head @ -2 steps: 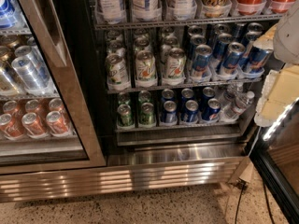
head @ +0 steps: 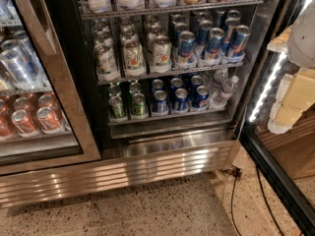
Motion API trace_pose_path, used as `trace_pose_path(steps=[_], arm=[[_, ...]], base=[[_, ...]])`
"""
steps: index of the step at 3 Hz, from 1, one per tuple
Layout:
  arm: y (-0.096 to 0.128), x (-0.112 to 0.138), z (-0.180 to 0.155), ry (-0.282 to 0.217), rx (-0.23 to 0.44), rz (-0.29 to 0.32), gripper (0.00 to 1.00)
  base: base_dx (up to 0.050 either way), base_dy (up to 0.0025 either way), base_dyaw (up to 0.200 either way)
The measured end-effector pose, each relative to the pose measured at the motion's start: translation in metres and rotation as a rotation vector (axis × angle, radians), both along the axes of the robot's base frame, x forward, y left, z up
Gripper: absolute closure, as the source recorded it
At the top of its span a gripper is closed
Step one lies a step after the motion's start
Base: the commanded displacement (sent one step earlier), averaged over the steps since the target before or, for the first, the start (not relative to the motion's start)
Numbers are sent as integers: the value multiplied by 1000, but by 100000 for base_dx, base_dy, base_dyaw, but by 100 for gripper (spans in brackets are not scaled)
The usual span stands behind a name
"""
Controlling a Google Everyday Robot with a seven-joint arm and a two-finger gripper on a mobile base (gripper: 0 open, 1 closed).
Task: Close right fridge door
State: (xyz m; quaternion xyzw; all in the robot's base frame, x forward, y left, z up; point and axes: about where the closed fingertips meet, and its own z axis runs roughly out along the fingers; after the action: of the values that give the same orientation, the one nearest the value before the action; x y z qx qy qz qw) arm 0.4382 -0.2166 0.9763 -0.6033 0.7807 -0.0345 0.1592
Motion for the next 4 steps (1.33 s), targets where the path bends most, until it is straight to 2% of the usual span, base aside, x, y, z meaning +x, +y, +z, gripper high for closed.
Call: trace_pose_path(steps=[4], arm=[[0,0,0,0,0,0,0]], base=[[-4848,-4,28]])
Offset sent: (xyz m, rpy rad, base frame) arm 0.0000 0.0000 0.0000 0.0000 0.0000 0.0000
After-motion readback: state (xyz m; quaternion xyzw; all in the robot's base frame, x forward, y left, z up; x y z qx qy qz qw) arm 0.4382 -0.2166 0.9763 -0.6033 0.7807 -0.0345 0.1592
